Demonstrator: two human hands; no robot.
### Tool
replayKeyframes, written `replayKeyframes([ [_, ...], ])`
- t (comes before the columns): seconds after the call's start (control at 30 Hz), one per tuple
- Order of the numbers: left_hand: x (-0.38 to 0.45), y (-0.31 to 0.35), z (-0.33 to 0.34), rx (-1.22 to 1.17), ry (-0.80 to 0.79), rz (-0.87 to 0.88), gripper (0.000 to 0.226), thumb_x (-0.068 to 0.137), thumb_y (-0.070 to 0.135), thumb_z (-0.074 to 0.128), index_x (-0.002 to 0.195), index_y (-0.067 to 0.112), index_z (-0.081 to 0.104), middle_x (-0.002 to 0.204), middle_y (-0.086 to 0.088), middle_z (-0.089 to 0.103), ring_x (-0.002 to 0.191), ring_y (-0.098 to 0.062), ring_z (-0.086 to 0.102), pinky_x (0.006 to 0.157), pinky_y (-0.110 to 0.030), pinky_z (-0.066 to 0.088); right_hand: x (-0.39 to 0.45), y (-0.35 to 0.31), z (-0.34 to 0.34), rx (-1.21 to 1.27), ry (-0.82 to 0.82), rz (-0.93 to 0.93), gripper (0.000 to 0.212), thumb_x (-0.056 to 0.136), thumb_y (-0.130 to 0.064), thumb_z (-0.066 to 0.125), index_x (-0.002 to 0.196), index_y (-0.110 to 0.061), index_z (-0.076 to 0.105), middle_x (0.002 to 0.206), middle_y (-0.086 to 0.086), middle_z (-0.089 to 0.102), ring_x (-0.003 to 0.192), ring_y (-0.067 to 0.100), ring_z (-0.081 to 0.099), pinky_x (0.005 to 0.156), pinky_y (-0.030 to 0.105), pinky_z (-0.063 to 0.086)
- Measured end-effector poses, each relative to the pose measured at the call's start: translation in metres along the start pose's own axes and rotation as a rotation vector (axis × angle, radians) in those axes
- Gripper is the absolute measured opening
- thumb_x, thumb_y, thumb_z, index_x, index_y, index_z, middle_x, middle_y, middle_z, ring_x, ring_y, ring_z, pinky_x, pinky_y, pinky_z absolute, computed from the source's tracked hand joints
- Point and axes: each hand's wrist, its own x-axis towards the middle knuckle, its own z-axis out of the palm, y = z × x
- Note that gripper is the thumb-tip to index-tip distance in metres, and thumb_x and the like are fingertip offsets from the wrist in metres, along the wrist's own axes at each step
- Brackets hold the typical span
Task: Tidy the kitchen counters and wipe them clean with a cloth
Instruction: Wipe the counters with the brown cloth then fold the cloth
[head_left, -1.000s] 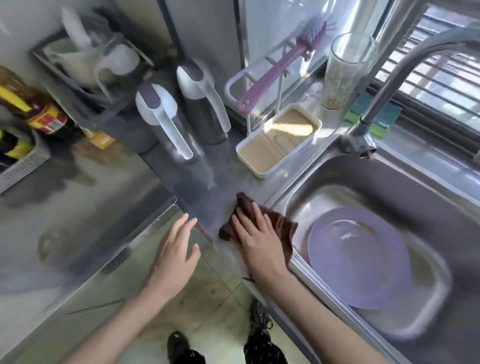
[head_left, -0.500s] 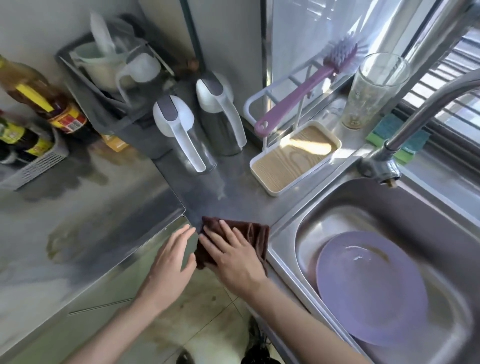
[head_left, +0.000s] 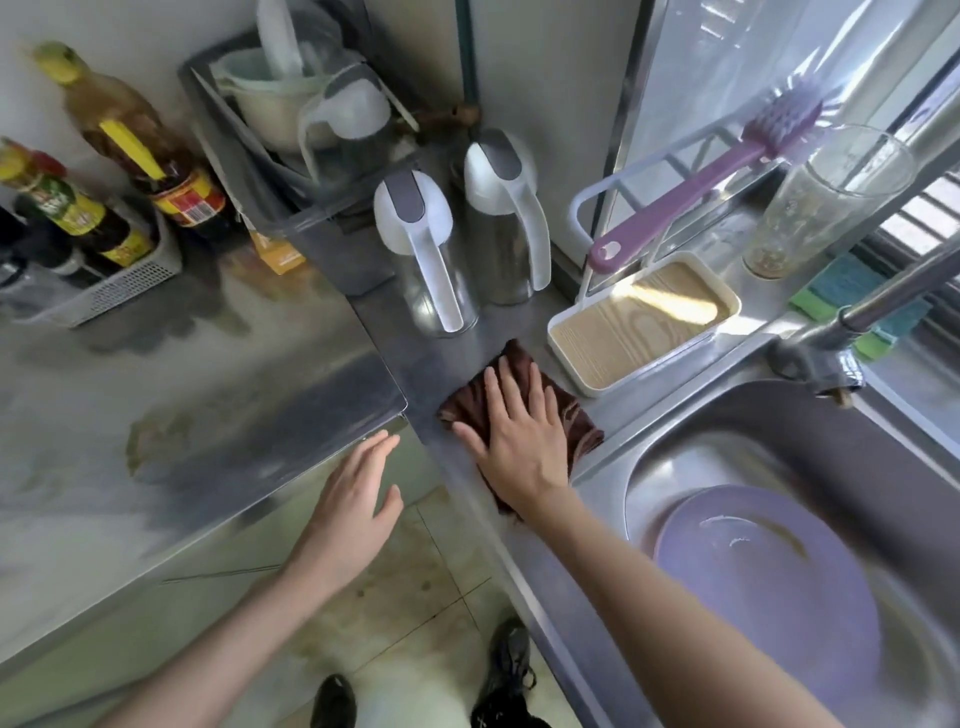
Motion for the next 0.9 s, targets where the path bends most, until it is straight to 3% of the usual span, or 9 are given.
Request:
replayKeyframes([
  [0.13,0.004,-0.007,-0.002,-0.017,0.025,-0.001,0.05,0.088,0.01,0.048,0.136,0.009,0.034,0.145,-0.003,0.035,0.135,-0.016,0.03,0.109,-0.022,0.018,0.018,-0.023,0.001,0.147,0.023,0.229,0.066,0.095,-0.05,0.029,0.148,-0.013,0.016,0.157,0.004,0.014,0.144,0.032,0.0,0.116,0.042,0.004],
  [0.27,0.008,-0.017,-0.003,-0.017,0.001,-0.001,0.053,0.088,0.007,0.048,0.138,0.012,0.033,0.148,0.0,0.032,0.137,-0.014,0.029,0.112,-0.027,0.02,0.006,-0.046,0.014,0.117,-0.042,-0.238,0.052,0.091,-0.042,0.039,0.135,-0.015,0.046,0.142,0.002,0.047,0.137,0.031,0.032,0.109,0.045,0.033],
  [0.33,0.01,-0.021,-0.006,-0.02,-0.003,-0.01,0.053,0.089,0.008,0.046,0.14,0.013,0.03,0.15,0.003,0.027,0.139,-0.012,0.024,0.112,-0.024,0.016,0.016,-0.029,0.011,0.089,-0.066,-0.356,0.05,0.093,-0.041,0.038,0.138,-0.02,0.042,0.146,-0.002,0.041,0.141,0.026,0.026,0.114,0.043,0.028],
  [0.43,0.015,-0.03,-0.014,-0.013,0.007,-0.03,0.054,0.09,0.008,0.046,0.141,0.014,0.029,0.151,0.004,0.024,0.139,-0.013,0.023,0.112,-0.025,0.015,0.033,-0.015,0.007,0.13,0.031,-0.061,0.051,0.098,-0.04,0.034,0.144,-0.019,0.03,0.153,-0.004,0.026,0.145,0.022,0.009,0.118,0.038,0.011],
  [0.53,0.018,-0.044,-0.021,-0.011,0.044,-0.064,0.054,0.088,0.007,0.048,0.139,0.012,0.031,0.151,0.001,0.027,0.138,-0.019,0.027,0.113,-0.032,0.021,0.035,-0.044,0.012,0.179,0.1,0.201,0.051,0.099,-0.037,0.033,0.145,-0.015,0.029,0.153,0.002,0.027,0.145,0.026,0.007,0.117,0.037,0.006],
  [0.6,0.016,-0.05,-0.025,-0.023,0.046,-0.09,0.055,0.089,0.007,0.048,0.14,0.013,0.03,0.151,0.001,0.026,0.139,-0.017,0.025,0.113,-0.029,0.019,0.028,-0.068,0.019,0.174,0.072,0.038,0.05,0.097,-0.034,0.041,0.142,-0.014,0.035,0.15,0.003,0.034,0.144,0.029,0.014,0.116,0.04,0.011],
  [0.7,0.011,-0.063,-0.032,-0.026,0.033,-0.094,0.056,0.09,0.008,0.048,0.141,0.013,0.027,0.152,0.002,0.023,0.139,-0.014,0.024,0.113,-0.028,0.017,0.031,-0.064,0.011,0.081,-0.143,-0.336,0.051,0.098,-0.033,0.039,0.146,-0.021,0.025,0.155,-0.004,0.023,0.145,0.023,0.006,0.116,0.034,0.004],
  [0.77,0.009,-0.077,-0.037,-0.025,0.044,-0.095,0.056,0.088,0.006,0.05,0.14,0.012,0.03,0.151,0.0,0.027,0.138,-0.016,0.028,0.114,-0.033,0.022,0.046,-0.05,0.005,0.057,-0.2,-0.403,0.051,0.098,-0.037,0.035,0.146,-0.026,0.022,0.155,-0.009,0.018,0.145,0.016,0.002,0.116,0.03,0.003],
  [0.9,0.009,-0.103,-0.048,-0.035,0.094,-0.106,0.054,0.085,0.004,0.053,0.136,0.009,0.037,0.147,-0.005,0.034,0.134,-0.021,0.037,0.11,-0.04,0.032,0.061,-0.083,0.013,0.197,-0.048,-0.058,0.049,0.098,-0.038,0.035,0.144,-0.021,0.032,0.153,-0.005,0.028,0.145,0.019,0.006,0.117,0.033,0.006],
])
